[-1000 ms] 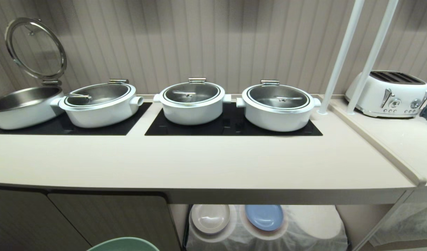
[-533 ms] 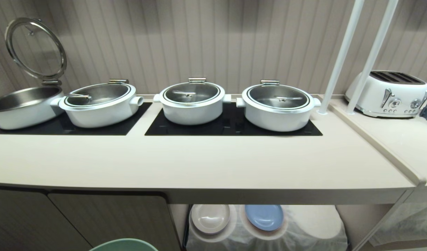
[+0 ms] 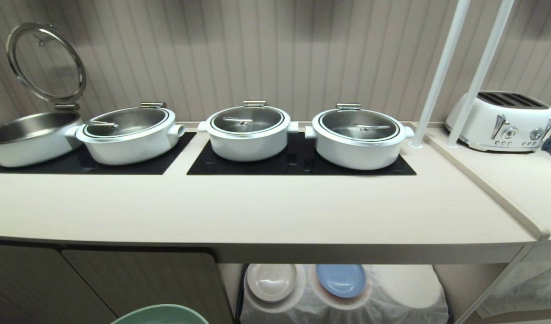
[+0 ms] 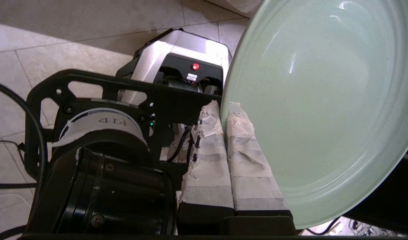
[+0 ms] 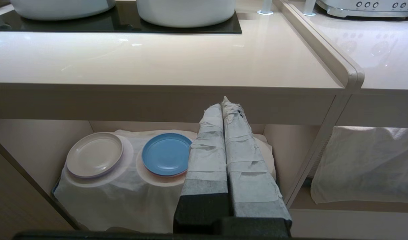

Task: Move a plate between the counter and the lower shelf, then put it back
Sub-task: Put the plate in the cupboard

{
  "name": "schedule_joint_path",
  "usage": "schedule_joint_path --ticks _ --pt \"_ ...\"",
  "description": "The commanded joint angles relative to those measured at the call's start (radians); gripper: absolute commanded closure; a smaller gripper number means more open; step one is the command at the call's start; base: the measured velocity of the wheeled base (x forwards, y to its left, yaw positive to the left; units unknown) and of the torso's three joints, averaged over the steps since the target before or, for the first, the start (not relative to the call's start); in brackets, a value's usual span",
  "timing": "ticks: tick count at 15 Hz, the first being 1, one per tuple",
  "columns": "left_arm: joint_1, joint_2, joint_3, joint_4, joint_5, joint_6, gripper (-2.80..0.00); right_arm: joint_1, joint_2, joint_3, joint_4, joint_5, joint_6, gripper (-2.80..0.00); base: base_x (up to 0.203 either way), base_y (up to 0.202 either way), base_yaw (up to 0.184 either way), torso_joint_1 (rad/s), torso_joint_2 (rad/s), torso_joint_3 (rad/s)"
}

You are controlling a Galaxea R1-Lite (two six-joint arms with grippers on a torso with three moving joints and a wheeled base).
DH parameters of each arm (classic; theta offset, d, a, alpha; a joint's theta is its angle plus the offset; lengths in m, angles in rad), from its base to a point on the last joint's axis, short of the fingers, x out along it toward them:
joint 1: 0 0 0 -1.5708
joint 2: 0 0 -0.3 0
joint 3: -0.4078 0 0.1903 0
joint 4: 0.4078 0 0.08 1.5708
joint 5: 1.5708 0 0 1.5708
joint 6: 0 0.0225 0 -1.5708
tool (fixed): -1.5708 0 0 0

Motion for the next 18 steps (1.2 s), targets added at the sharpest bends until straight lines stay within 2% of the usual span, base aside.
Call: schedule_joint_path --ticks 1,7,18 --pt "0.0 0.025 -0.001 -0.018 0.003 -0.005 0.0 0.0 0.0 0.0 0.0 0.0 -0.001 0.0 0.0 0.0 0.0 0.0 0.0 0.0" --pt "0.0 0.076 -0.007 -0.079 0.006 -0.005 0.0 0.0 0.0 0.0 0.0 0.0 -0.001 0.0 0.0 0.0 0.0 0.0 0.0 0.0" --pt "0.0 0.074 -0.007 -0.081 0.006 -0.002 0.0 0.0 0.0 0.0 0.0 0.0 0.0 0.0 0.0 -0.008 -0.001 0.001 0.0 0.0"
